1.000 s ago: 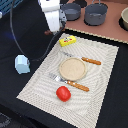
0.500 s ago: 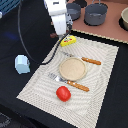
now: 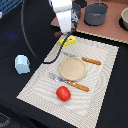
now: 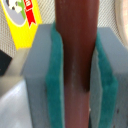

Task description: Interact with the objects in diverse but meaningful ways.

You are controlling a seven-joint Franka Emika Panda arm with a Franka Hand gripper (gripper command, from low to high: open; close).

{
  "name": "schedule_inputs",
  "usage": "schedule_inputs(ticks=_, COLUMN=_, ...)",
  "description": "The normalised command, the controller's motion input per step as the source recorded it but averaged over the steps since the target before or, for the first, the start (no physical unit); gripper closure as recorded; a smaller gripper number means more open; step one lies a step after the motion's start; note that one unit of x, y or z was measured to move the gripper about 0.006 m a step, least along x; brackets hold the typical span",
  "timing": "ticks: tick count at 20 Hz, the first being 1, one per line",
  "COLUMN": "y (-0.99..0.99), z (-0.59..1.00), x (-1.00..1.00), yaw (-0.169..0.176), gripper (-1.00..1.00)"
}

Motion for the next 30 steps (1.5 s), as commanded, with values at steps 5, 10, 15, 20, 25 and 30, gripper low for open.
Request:
schedule_inputs(ticks=5, y=-0.23, z=-0.03, x=0.86, yaw=-0.003, gripper=1.00)
schedule_inputs(ticks=10, y=-0.24, z=0.22, x=0.87, yaw=-0.017, gripper=1.00)
schedule_inputs(ticks=15, y=-0.02, z=0.32, x=0.88, yaw=-0.031, gripper=1.00)
schedule_inputs(ticks=20, y=0.43, z=0.38, x=0.87, yaw=-0.010, gripper=1.00)
schedule_inputs(ticks=25, y=0.56, z=0.28, x=0.83, yaw=0.000, gripper=1.00)
schedule_inputs(ticks=30, y=0.44, z=0.10, x=0.82, yaw=-0.005, gripper=1.00)
